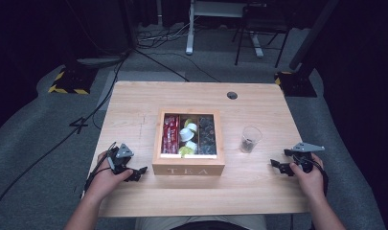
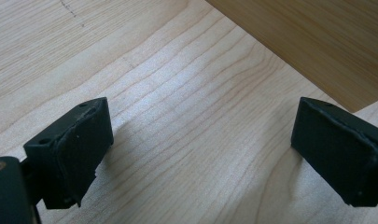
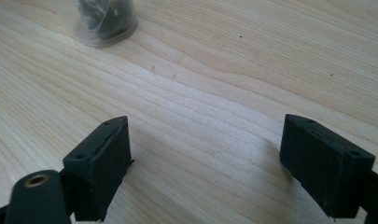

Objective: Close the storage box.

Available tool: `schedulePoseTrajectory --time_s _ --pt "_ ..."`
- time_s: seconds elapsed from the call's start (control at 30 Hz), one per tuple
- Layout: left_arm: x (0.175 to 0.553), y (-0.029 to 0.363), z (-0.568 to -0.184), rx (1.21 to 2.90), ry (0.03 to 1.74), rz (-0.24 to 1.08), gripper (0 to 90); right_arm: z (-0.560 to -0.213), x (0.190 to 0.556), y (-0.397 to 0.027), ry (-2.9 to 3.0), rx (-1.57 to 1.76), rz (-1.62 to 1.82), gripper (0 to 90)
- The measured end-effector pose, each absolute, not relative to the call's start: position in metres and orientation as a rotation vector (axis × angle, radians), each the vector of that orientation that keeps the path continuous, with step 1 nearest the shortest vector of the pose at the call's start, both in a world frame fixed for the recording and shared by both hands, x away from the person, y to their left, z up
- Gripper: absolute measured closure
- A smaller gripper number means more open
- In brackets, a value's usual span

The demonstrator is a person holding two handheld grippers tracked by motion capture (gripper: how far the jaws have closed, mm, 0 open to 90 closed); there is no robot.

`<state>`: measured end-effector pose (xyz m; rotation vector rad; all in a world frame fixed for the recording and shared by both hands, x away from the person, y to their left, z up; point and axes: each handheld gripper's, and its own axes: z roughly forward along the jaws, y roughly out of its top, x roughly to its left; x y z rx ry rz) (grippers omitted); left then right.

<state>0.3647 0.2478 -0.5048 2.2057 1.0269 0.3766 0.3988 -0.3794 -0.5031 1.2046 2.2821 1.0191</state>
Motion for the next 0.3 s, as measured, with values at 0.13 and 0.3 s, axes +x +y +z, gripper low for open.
schedulePoseTrajectory --time_s 0.13,0.3 --pt "0.3647 0.2478 -0.5048 2.205 1.027 0.377 6.1 -0.5036 0.3985 -0.3769 2.272 1.208 0.985 13.3" --pt "0.3643 0.2476 -0.5048 2.204 1.03 0.377 6.2 -0.5038 0.3987 -0.3765 2.266 1.217 0.983 12.9"
